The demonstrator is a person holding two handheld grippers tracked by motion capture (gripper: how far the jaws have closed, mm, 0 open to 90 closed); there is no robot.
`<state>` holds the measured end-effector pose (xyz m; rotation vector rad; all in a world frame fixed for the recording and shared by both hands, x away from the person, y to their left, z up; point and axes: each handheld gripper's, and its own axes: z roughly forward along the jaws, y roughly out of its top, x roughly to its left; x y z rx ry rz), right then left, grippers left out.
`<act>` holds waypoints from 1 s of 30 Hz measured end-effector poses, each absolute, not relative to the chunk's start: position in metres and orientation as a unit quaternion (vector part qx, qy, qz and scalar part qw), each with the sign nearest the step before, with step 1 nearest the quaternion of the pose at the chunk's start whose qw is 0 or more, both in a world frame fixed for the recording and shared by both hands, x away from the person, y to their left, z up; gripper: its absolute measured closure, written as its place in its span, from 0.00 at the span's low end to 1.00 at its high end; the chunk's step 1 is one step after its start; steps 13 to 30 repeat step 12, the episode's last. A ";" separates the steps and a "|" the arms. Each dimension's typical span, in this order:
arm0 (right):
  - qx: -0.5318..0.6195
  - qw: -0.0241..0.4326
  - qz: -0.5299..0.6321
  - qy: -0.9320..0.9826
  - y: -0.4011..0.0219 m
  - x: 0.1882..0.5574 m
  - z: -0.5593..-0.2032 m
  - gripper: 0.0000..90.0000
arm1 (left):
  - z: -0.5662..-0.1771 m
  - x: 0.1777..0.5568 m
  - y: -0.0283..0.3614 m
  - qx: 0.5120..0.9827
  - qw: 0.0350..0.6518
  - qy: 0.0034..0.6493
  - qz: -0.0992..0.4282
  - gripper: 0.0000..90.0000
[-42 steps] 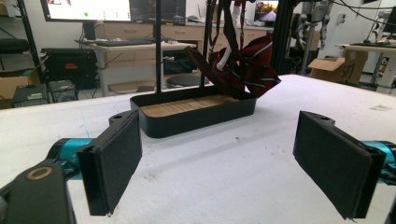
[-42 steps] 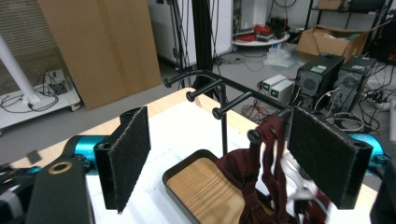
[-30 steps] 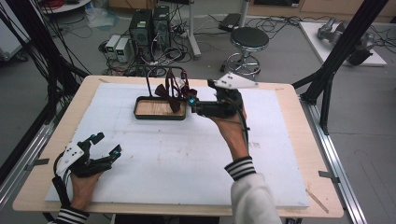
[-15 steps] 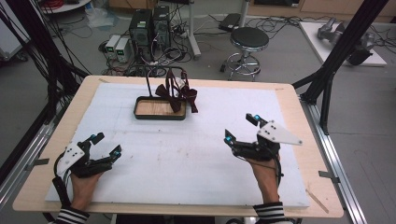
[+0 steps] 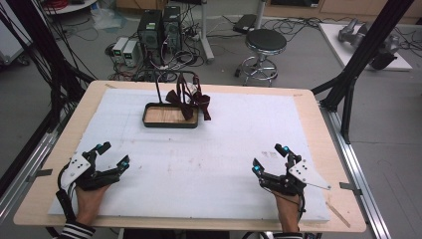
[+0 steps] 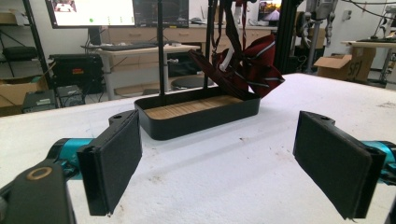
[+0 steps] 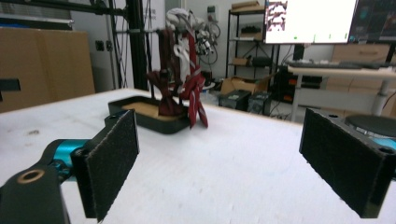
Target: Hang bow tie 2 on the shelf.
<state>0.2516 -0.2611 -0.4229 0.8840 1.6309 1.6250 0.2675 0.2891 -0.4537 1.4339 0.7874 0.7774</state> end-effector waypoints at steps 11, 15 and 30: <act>0.340 0.321 0.590 0.658 -0.255 0.257 -0.452 0.12 | -0.454 0.266 0.289 0.618 0.618 0.344 0.344 0.17; 0.343 0.319 0.592 0.656 -0.255 0.257 -0.452 0.12 | -0.454 0.266 0.289 0.618 0.617 0.344 0.344 0.17; 0.343 0.319 0.592 0.656 -0.255 0.257 -0.452 0.12 | -0.454 0.266 0.289 0.618 0.617 0.344 0.344 0.17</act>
